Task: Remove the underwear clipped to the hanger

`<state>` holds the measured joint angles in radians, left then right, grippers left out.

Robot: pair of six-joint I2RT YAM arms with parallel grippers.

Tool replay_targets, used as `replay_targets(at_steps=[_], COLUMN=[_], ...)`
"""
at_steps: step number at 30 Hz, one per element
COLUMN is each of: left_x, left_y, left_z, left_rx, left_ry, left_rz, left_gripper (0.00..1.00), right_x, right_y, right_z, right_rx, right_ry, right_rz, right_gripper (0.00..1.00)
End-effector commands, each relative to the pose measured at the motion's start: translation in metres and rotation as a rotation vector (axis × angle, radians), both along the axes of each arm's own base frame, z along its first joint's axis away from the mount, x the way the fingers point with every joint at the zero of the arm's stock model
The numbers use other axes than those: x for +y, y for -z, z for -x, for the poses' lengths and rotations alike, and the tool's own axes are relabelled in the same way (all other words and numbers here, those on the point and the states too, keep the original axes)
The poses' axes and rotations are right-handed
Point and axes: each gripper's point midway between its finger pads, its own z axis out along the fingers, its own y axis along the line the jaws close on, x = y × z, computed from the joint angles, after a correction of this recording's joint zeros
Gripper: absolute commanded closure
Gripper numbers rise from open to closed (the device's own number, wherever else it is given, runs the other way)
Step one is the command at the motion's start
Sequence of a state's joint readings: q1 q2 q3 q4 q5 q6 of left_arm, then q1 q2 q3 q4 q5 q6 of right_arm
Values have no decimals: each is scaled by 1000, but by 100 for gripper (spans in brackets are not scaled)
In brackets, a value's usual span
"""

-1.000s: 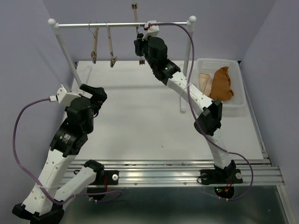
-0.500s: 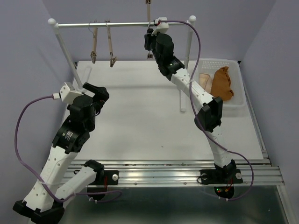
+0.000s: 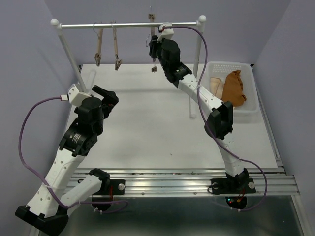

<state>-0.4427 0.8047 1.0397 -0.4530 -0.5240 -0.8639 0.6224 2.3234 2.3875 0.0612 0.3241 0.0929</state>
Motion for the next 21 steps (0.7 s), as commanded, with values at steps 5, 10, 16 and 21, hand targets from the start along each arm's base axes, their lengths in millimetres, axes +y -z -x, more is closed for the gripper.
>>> replay_targets(at_steps=[5,10,16,21], left_x=[7,7,7,4], left_y=[-15,-14,-8,-4], left_z=[5,7,6,3], left_rx=[-61,-62,-57,-51], left_ry=[-14,-16,-19,-16], left_rz=[17,26,31,36], left_gripper=[3,3,4,3], right_x=[-16,-8,-10,-23], right_y=[-64,-76,-83,-94], right_z=[17,29,52,74], right_rx=[-109,-140,-190,-223], right_ry=[17,-58,-124,-141], right_rz=[-93,-97,-98,-71], right_gripper=[80,94,99,99])
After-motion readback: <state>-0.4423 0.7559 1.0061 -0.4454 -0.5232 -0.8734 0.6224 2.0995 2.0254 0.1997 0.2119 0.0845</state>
